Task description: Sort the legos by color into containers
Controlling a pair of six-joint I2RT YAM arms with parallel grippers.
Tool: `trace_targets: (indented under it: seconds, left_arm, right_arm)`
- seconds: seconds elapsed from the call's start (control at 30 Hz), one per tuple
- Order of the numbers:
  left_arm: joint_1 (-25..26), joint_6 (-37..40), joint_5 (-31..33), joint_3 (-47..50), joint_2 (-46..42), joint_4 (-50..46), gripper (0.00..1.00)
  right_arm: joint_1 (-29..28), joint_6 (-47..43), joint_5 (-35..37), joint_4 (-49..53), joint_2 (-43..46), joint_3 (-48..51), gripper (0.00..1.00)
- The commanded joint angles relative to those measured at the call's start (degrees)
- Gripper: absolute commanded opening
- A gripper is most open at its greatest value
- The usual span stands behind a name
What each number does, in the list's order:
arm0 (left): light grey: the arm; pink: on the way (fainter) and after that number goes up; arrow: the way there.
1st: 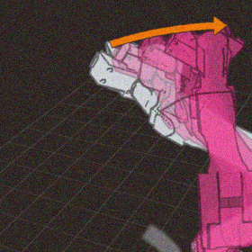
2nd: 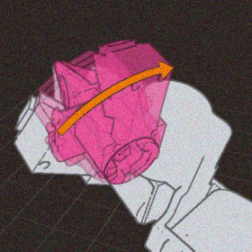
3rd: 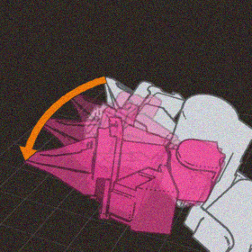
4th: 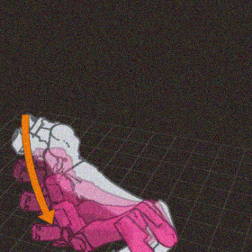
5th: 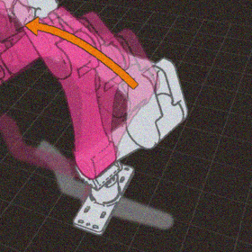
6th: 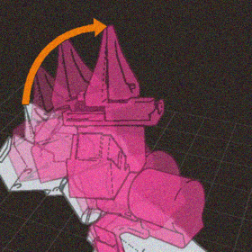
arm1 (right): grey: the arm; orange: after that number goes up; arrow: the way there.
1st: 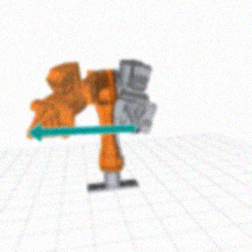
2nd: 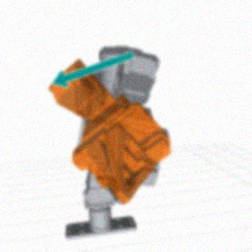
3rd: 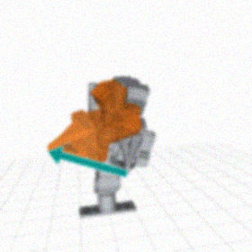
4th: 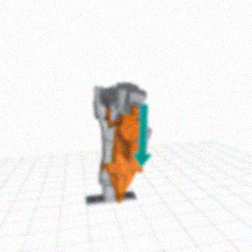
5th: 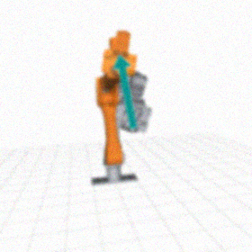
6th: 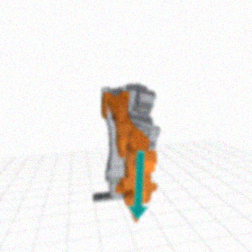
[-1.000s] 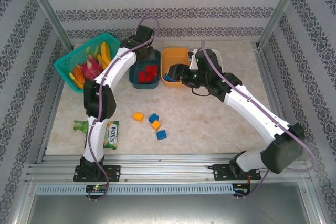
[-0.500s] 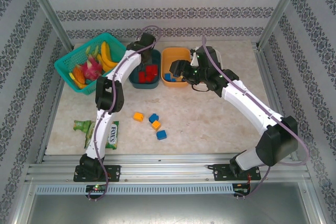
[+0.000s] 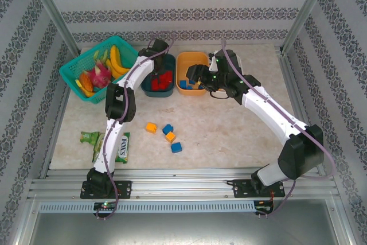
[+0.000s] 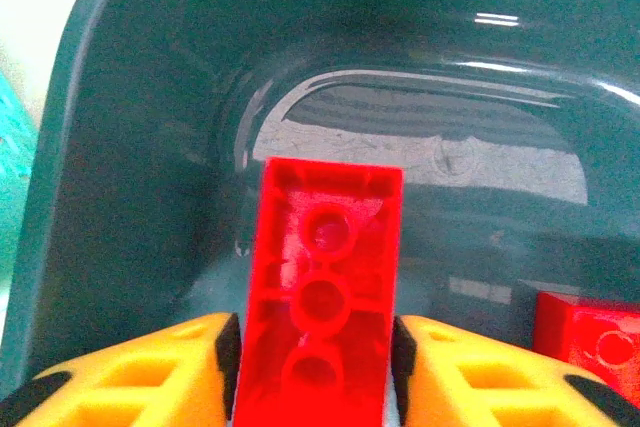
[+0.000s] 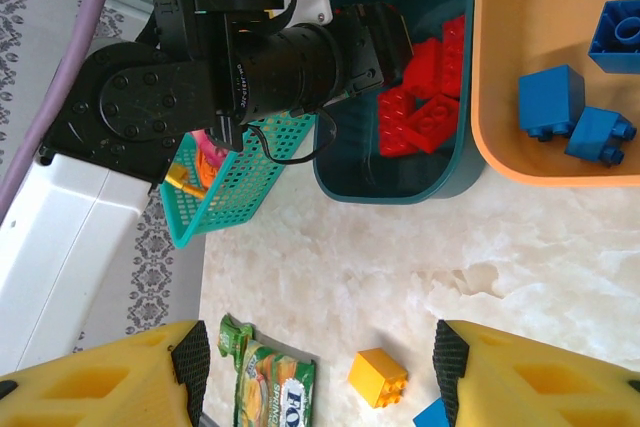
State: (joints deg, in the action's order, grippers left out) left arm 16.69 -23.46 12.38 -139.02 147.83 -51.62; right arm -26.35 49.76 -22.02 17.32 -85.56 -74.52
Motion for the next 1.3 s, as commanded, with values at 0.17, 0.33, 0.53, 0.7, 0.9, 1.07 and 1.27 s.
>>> trace_targets:
  seconds: [0.17,0.33,0.53,0.7,0.9,1.07,1.27]
  left_arm:
    - [-0.8,-1.4,-1.7,-1.3,-5.0,-3.6,0.62]
    - [-0.6,-2.1,-2.5,-1.3,-11.8,-4.2,0.66]
    - [0.0,-5.3,-5.0,6.2,-25.3,-4.0,0.69]
    - [-0.1,-10.1,-6.2,25.9,-43.5,-0.2,0.72]
    - [-0.1,-16.7,-8.2,51.0,-67.2,0.1,0.76]
    - [0.0,-21.6,-12.0,68.7,-85.8,-3.0,0.84]
    - [-0.1,-26.4,-14.5,80.5,-104.8,-12.5,0.91]
  right_arm:
    - [0.6,-2.2,0.8,2.6,0.3,-0.6,0.63]
    - [-1.1,-7.2,4.2,7.9,1.3,-2.0,0.63]
    - [-6.9,-13.5,9.3,13.2,2.3,-1.4,0.63]
    - [-13.9,-19.3,12.5,15.4,0.3,-1.1,0.63]
    - [-21.1,-29.9,11.8,19.7,-8.2,-7.1,0.65]
    - [-24.9,-36.3,11.6,23.9,-17.9,-13.9,0.69]
    - [-27.8,-41.2,12.3,28.7,-29.6,-23.8,0.75]
